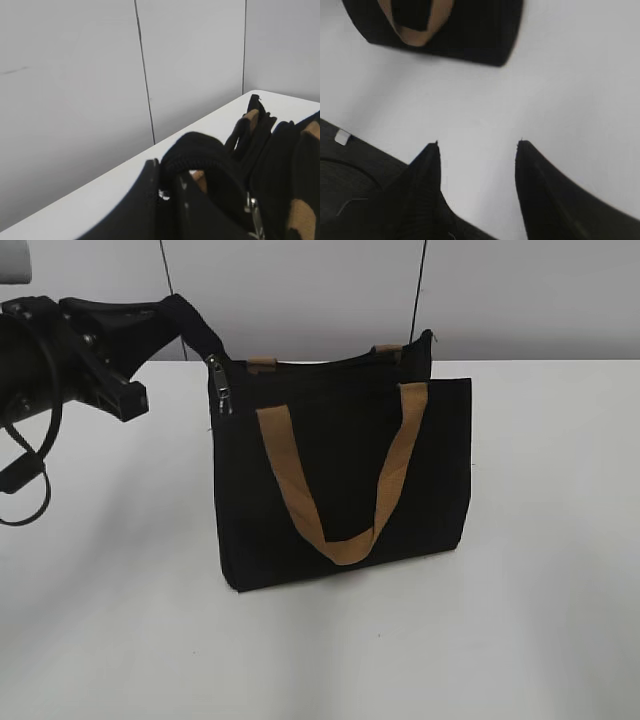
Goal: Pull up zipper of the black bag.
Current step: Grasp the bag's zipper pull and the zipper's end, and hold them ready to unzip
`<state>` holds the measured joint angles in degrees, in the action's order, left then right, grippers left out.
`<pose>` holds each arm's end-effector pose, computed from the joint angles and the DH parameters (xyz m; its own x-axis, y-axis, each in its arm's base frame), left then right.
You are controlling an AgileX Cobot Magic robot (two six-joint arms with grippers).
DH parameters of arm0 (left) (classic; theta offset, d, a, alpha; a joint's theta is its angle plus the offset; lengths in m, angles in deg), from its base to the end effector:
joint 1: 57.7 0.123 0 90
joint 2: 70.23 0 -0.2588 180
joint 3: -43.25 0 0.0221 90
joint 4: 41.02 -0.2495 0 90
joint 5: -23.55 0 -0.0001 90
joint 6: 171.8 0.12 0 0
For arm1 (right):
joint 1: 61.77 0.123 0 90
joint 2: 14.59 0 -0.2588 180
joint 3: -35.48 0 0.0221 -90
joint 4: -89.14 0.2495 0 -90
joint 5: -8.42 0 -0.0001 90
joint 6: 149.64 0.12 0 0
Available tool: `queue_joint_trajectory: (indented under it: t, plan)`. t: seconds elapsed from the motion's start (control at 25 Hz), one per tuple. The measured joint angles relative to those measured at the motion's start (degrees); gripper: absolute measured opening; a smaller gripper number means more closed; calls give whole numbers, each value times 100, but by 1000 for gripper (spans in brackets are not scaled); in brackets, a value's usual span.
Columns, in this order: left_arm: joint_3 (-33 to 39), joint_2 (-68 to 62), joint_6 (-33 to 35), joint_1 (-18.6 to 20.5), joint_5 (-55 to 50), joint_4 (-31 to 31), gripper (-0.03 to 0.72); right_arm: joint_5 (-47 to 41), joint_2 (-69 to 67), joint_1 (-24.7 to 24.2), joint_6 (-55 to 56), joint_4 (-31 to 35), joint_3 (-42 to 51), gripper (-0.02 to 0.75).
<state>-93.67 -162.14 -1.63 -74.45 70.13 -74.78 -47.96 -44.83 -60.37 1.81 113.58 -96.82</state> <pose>0.2832 -0.1358 0.2137 0.1068 0.2127 -0.9713 0.6435 0.7299 0.2306 0.0987 0.0438 0.2519 -0.5756 -0.2480 -0.7792 -0.4369 0.8988 0.0367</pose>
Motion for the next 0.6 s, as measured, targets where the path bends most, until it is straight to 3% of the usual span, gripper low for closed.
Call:
queue_joint_trajectory:
  t: [0.32,0.6]
  plan:
    - [0,124,-412,0,99,58,19,1808,-1809,561,-2409,2142,-5,379]
    - [0,129,-819,0,94,57,19,2333,-3878,1390,-4663,4151,-565,379]
